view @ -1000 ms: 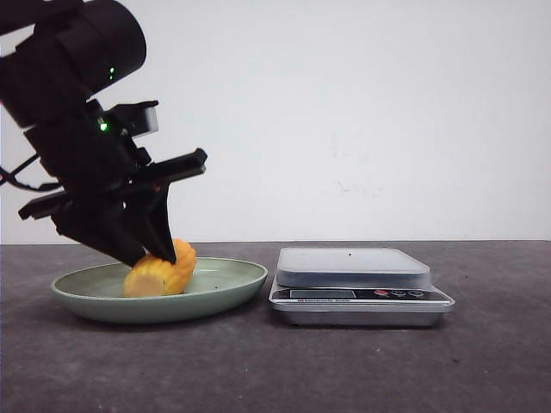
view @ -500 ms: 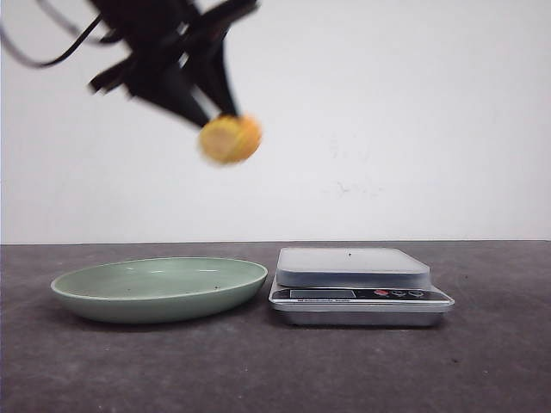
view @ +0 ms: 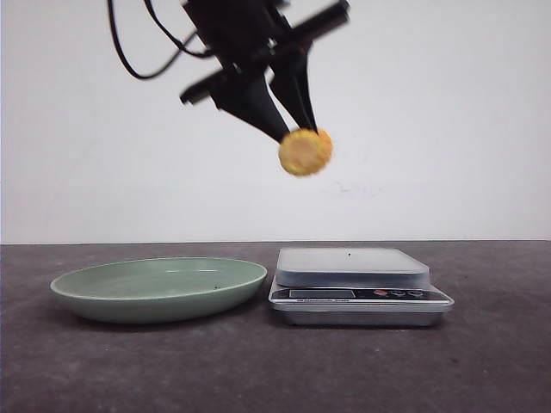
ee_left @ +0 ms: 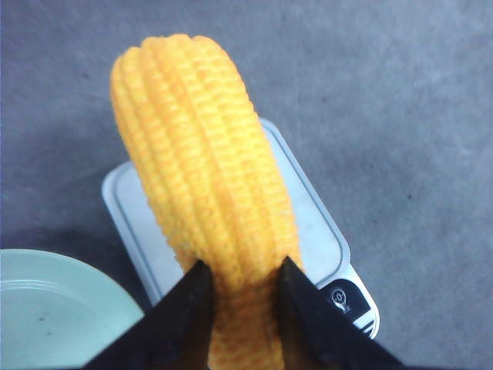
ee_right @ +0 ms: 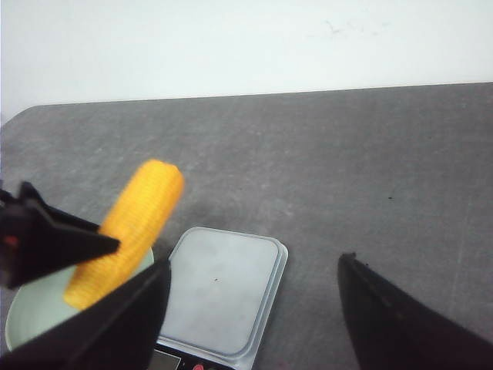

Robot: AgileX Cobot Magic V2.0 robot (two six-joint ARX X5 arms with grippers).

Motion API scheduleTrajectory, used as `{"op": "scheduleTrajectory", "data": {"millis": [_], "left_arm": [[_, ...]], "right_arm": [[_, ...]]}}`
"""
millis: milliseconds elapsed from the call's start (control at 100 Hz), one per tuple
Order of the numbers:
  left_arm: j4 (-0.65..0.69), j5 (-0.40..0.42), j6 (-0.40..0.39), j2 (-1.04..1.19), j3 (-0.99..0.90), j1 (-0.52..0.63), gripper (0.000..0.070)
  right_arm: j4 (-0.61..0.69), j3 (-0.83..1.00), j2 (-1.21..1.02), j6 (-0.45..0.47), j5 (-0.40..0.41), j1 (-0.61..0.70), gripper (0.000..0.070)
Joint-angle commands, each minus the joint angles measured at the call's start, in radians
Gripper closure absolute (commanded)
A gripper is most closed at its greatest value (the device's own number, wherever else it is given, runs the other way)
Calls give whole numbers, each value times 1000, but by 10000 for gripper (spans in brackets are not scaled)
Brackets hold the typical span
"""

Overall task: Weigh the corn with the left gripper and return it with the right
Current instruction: 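Lift the corn with the left gripper and carry it over the scale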

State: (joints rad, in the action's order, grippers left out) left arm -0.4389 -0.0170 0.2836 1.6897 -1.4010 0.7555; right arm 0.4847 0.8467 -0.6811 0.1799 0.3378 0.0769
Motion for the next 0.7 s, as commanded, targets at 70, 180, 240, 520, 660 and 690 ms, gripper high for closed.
{"op": "scheduleTrajectory", "data": {"millis": [70, 180, 240, 520, 660, 690], "left_arm": [[20, 4, -11, 42, -31, 11, 696], [28, 10, -19, 64, -31, 11, 696], [37, 10, -21, 78, -31, 11, 696], [90, 10, -19, 157, -31, 11, 696], [105, 10, -15, 205, -31, 12, 696], [112, 10, -15, 213, -31, 12, 696]], "right_arm": [[5, 20, -3, -1, 2, 2, 271], [4, 20, -3, -1, 2, 2, 271], [4, 20, -3, -1, 2, 2, 271], [2, 20, -3, -1, 0, 2, 271], [2, 20, -3, -1, -2, 2, 271], [3, 20, -3, -1, -2, 2, 271]]}}
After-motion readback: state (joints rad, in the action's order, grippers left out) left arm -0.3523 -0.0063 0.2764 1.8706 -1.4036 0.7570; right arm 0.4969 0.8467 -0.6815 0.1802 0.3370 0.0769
